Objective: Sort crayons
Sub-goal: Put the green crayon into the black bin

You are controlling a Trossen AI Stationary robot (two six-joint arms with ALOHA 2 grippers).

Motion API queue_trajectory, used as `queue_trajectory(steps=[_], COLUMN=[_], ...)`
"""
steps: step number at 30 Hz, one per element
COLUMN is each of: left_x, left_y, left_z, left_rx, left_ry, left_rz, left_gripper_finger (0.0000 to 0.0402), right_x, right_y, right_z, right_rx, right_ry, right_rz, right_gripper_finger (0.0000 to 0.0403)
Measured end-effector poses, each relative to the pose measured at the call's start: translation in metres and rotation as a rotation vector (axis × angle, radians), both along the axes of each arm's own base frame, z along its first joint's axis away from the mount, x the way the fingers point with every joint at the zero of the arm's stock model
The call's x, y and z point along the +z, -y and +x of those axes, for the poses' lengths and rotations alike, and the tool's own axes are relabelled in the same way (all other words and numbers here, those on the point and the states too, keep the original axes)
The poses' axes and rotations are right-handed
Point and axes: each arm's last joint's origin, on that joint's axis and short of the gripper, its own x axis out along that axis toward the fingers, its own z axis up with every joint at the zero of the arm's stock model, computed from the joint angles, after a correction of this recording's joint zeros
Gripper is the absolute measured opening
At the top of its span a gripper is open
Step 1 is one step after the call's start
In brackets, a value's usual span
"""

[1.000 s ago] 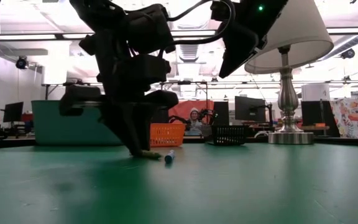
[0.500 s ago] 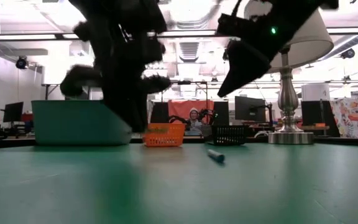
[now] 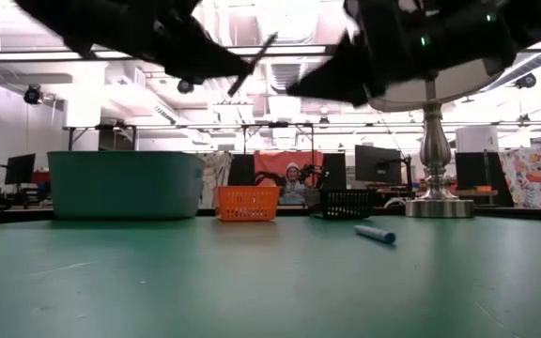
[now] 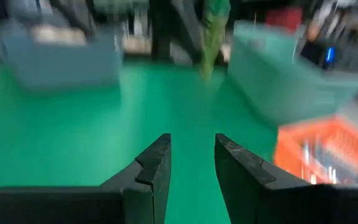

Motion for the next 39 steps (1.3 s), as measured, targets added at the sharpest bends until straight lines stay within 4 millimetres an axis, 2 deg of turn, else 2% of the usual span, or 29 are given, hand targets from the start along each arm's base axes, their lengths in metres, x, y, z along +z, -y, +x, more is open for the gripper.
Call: queue_trajectory(steps=[6,12,18,26,29,33,39], left_x=[-0.002,-0.006,-0.014,-0.018,-0.017,-0.016,-0.019], left_y=[-0.003,-0.003,-0.002,-0.001,-0.001,-0.002,-0.004], left_z=[-0.017,-0.017,-0.008,0.003,0.004,0.003,0.001], left_rx=[0.061,0.076,0.074,0.067,0.07,0.073,0.135], left_ry=[0.318,0.451,0.467,0.484,0.487,0.49,0.478], left_rz=[-0.059,-0.073,-0.075,-0.082,-0.086,-0.089,-0.073], left_gripper_finger=[0.0,0.0,0.0,0.0,0.0005,0.0027,0.0086], right_x=[0.022,0.044,0.066,0.069,0.069,0.069,0.07], right_y=[0.001,0.003,0.011,0.017,0.017,0.018,0.027], right_z=[0.004,0.019,0.031,0.034,0.034,0.034,0.032], right_rx=[0.012,-0.003,-0.051,-0.061,-0.061,-0.057,-0.143], right_ry=[0.2,0.263,0.334,0.328,0.329,0.327,0.29], right_rz=[-0.075,-0.124,-0.108,-0.1,-0.098,-0.104,-0.124], right_gripper_finger=[0.0116,0.0116,0.0116,0.0114,0.0092,0.0025,0.0017])
